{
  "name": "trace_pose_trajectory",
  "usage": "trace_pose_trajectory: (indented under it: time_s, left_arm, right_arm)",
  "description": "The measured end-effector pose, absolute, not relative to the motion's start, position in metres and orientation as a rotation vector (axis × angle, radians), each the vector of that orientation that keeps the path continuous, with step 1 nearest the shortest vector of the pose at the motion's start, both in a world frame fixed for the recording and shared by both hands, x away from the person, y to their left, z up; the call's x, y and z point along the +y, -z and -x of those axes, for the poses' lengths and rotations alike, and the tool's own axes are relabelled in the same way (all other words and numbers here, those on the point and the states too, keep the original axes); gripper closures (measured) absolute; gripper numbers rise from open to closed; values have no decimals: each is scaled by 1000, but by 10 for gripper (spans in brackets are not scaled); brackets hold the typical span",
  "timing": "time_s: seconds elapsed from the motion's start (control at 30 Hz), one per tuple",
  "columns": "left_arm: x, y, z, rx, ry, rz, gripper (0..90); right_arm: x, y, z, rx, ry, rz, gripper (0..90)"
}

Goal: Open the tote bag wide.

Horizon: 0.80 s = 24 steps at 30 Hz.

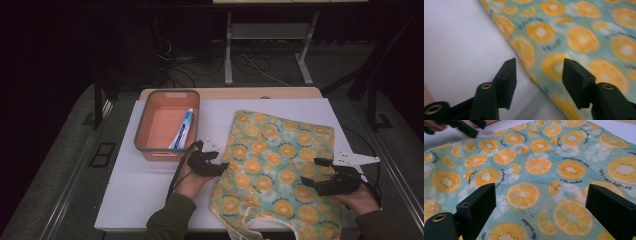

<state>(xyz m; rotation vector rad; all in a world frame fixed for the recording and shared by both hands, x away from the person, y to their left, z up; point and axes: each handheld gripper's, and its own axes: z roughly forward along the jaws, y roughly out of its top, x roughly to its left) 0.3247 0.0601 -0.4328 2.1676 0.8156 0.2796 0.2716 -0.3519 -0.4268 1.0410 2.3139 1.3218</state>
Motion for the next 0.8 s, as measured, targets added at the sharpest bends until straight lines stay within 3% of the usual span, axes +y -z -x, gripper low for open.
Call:
trace_pose_trajectory:
  time_s: [0.2, 0.43, 0.6, 0.63, 0.67, 0.73, 0.77, 0.8]
  left_arm:
    - [72, 436, -294, 800, -198, -2173, 366]
    - [67, 445, -291, 781, -114, -2211, 417]
    - [64, 447, -290, 762, -148, -2241, 586]
    - [64, 447, -289, 753, -166, -2249, 586]
    - [64, 446, -289, 738, -184, -2265, 710]
    - [63, 446, -289, 718, -188, -2275, 752]
    - [63, 445, -290, 701, -181, -2278, 860]
    - [63, 445, -290, 701, -181, -2278, 882]
  right_arm:
    - [-351, 427, -272, 2320, -1311, -1040, 93]
    - [-351, 428, -272, 2321, -1305, -1035, 94]
    - [-351, 428, -272, 2321, -1305, -1031, 93]
    - [-351, 428, -272, 2321, -1305, -1031, 93]
    - [-350, 427, -271, 2323, -1304, -1031, 93]
    - [-350, 427, -271, 2322, -1303, -1032, 93]
    - [-350, 427, -271, 2322, -1303, -1030, 93]
    - [-350, 427, -271, 2322, -1303, -1030, 93]
